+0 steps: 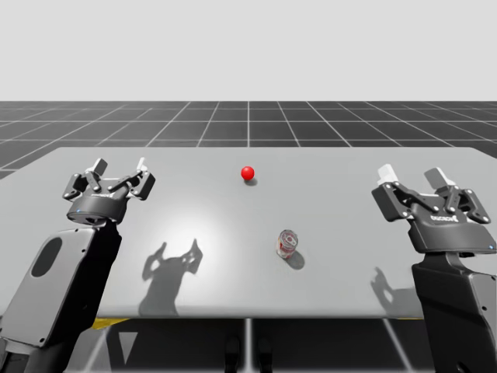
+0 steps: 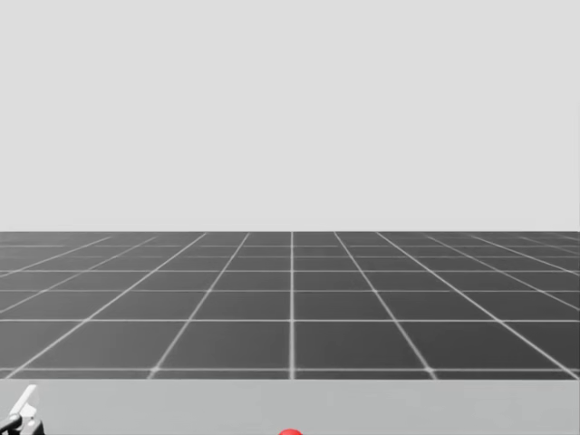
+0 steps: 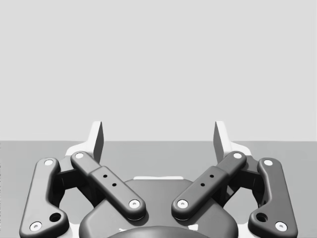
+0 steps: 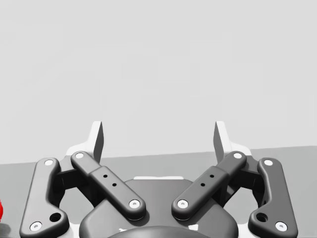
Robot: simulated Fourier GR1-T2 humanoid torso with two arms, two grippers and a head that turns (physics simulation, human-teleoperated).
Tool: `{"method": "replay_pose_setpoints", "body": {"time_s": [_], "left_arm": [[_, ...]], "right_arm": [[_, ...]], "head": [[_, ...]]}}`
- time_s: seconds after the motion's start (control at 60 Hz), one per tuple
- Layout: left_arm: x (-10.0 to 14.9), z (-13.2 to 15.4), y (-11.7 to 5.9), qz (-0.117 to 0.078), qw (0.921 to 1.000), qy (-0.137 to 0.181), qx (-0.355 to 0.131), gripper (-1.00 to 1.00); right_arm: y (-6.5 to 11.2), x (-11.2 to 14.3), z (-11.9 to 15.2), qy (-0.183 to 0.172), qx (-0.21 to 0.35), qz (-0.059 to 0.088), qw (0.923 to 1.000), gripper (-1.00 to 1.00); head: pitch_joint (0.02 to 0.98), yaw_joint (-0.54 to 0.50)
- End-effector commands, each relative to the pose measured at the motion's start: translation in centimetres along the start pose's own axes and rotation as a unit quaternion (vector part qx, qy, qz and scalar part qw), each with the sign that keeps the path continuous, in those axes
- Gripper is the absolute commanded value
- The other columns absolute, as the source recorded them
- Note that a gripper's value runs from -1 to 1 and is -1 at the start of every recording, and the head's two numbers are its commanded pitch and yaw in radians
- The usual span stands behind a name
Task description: Watch the red light. When it turns green, pick up the object.
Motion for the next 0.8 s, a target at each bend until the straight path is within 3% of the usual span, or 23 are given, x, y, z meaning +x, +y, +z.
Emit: {"method": "replay_pose_setpoints", "body": {"time_s": [0.017,0.05,0.1,0.15,0.233,0.8], "left_arm": [[-0.39,-0.32,0.19,-0.001,1.0000,0.004,0.000,-1.00],[-0.40,-0.30,0.18,-0.002,1.0000,0.004,0.000,-1.00],[-0.42,-0.30,0.16,-0.002,1.0000,0.004,0.000,-1.00],[-0.45,-0.30,0.13,-0.002,1.0000,0.004,-0.002,-1.00],[-0.50,-0.29,0.09,-0.004,1.0000,0.005,-0.003,-1.00],[-0.65,-0.35,-0.11,-0.017,0.9997,0.009,-0.013,-1.00]], "right_arm": [[-0.09,-0.17,0.11,0.008,-0.026,0.000,0.9996,-1.00],[-0.03,-0.33,0.05,0.007,-0.014,0.006,0.9999,-1.00],[0.03,-0.25,0.11,0.010,-0.002,-0.005,0.9999,-1.00],[0.18,-0.20,0.05,0.009,0.001,0.009,0.9999,-1.00],[0.18,-0.31,0.04,0.016,-0.001,0.005,0.9999,-1.00],[0.19,-0.68,-0.11,0.019,-0.001,0.011,0.9997,-1.00]], "head": [[0.112,0.00],[0.113,0.00],[0.115,0.01],[0.125,0.01],[0.155,0.00],[0.496,0.01]]}}
